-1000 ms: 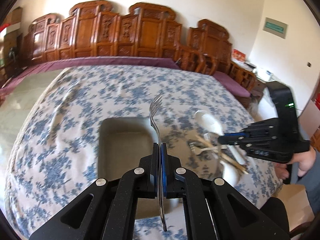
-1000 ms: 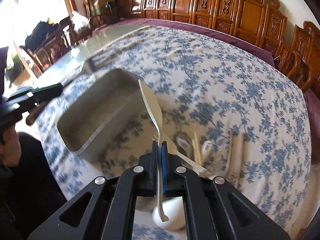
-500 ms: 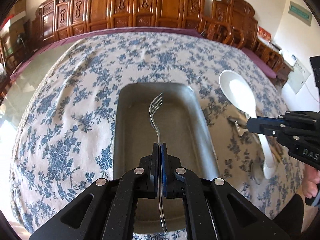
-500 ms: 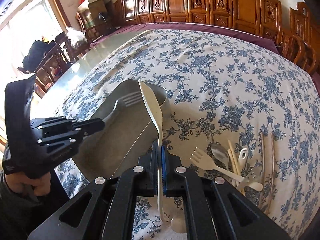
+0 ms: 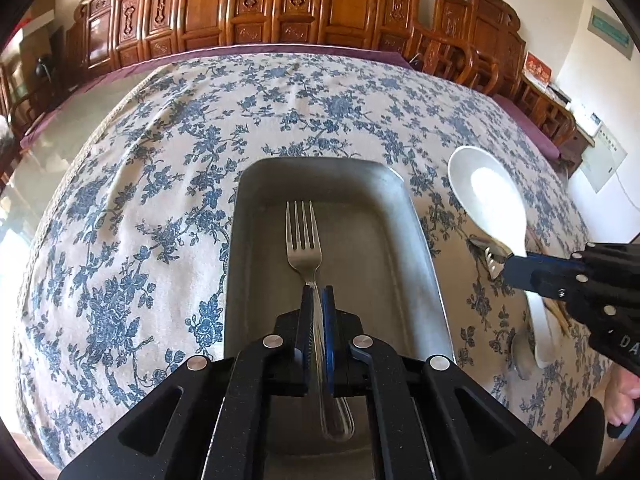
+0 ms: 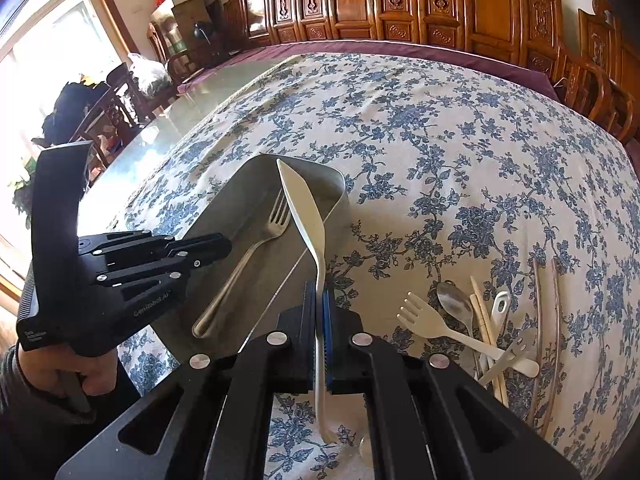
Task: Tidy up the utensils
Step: 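Lower the metal fork into the grey tray and open the left tool, then lower the white plastic spoon into the tray beside the fork, open right tool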
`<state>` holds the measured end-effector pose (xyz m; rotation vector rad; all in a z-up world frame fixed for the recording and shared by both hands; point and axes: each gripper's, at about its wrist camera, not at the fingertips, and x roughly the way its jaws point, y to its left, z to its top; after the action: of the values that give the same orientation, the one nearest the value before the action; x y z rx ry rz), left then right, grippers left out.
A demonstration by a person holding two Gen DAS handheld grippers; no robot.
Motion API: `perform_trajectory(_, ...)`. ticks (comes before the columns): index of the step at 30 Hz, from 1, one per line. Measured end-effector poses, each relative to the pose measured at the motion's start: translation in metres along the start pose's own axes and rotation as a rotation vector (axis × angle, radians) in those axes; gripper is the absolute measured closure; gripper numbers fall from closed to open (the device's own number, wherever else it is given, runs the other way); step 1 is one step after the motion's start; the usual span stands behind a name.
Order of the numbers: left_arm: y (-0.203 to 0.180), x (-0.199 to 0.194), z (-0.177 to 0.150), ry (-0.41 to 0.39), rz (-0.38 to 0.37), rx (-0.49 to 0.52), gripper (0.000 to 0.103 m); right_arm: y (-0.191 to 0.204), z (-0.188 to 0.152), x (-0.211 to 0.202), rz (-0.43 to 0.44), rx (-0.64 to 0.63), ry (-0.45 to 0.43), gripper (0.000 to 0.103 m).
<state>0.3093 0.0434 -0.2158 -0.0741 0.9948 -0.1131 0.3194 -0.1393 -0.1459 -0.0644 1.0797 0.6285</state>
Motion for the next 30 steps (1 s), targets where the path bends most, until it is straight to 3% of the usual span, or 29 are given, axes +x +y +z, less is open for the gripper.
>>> perform_trajectory(11, 0.03, -0.046, 0.002, -0.101, 0.014, -0.02, 0.101, 0.029, 0.018, 0.032, 0.044, 0.113, 0.009, 0.098)
perform_trajectory(20, 0.048, -0.06, 0.003, -0.13, 0.016, -0.046, 0.101, 0.04, 0.026, 0.068, 0.078, 0.246, 0.036, 0.098)
perform_trajectory(25, 0.045, -0.062, 0.002, -0.137, 0.012, -0.04, 0.101, 0.041, 0.023, 0.074, 0.032, 0.234, 0.043, 0.095)
perform_trajectory(30, 0.04, -0.062, 0.002, -0.14, 0.01, -0.03, 0.101, 0.038, 0.019, 0.053, 0.03, 0.17, -0.01, 0.087)
